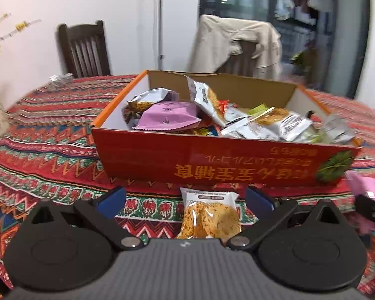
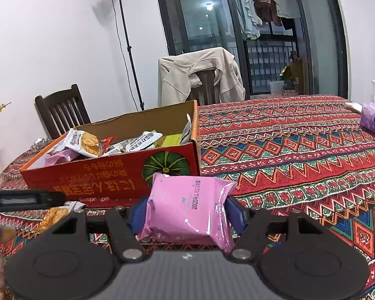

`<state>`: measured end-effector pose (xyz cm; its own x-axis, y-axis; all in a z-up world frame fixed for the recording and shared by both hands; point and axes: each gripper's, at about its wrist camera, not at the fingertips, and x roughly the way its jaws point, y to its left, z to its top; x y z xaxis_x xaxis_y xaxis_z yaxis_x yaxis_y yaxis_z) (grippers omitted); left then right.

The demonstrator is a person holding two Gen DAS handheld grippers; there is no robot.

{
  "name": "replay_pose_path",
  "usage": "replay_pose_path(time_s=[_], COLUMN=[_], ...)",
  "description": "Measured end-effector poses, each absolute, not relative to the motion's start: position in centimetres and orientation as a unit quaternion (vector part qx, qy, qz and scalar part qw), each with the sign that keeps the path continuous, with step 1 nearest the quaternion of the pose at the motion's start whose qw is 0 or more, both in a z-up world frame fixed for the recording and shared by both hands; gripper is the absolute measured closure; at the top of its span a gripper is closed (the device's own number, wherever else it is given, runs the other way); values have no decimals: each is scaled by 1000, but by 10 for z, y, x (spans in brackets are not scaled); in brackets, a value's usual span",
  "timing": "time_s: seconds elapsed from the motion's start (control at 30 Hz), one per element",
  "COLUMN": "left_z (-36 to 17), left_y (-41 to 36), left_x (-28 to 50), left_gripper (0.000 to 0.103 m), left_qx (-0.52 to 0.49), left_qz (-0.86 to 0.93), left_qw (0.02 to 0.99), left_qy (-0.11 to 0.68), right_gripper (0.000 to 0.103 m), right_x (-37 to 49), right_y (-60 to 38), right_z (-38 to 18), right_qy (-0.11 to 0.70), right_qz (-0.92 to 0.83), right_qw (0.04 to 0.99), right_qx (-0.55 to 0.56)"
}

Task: Organize snacks
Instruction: 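Grasp a cookie packet with the left tool while the right tool holds the pink packet, then lift both packets over the orange box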

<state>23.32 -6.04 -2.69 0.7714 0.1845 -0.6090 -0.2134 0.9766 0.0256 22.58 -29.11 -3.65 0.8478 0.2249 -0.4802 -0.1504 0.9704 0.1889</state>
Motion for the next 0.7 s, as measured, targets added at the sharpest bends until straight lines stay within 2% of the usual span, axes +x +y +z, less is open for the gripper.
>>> replay_pose_path(time_s=[0.17, 0.23, 0.3, 0.33, 0.43, 0.7], left_z=[-44, -45, -46, -46, -44, -38], left_y=[-71, -67, -62, -61, -67, -72], left_x=[239, 241, 242, 241, 237, 226], left_gripper=[0, 6, 30, 30, 55, 56], left_qx=[-2, -14, -30, -34, -21, -22], left_qz=[125, 117, 98, 89, 72, 60], left_qw=[936, 934, 933, 933, 938, 948], left_qy=[328, 337, 345, 347, 339, 311], right_gripper=[38, 38, 38, 38, 38, 38], right_x=[227, 226, 226, 226, 226, 219], right_y=[-291, -291, -290, -291, -290, -292], right_z=[-37, -37, -37, -37, -36, -33], right_qy=[262, 262, 261, 261, 261, 240], right_qz=[102, 102, 103, 103, 103, 110], right_qw=[957, 957, 957, 957, 957, 961], right_qx=[74, 72, 72, 72, 72, 79])
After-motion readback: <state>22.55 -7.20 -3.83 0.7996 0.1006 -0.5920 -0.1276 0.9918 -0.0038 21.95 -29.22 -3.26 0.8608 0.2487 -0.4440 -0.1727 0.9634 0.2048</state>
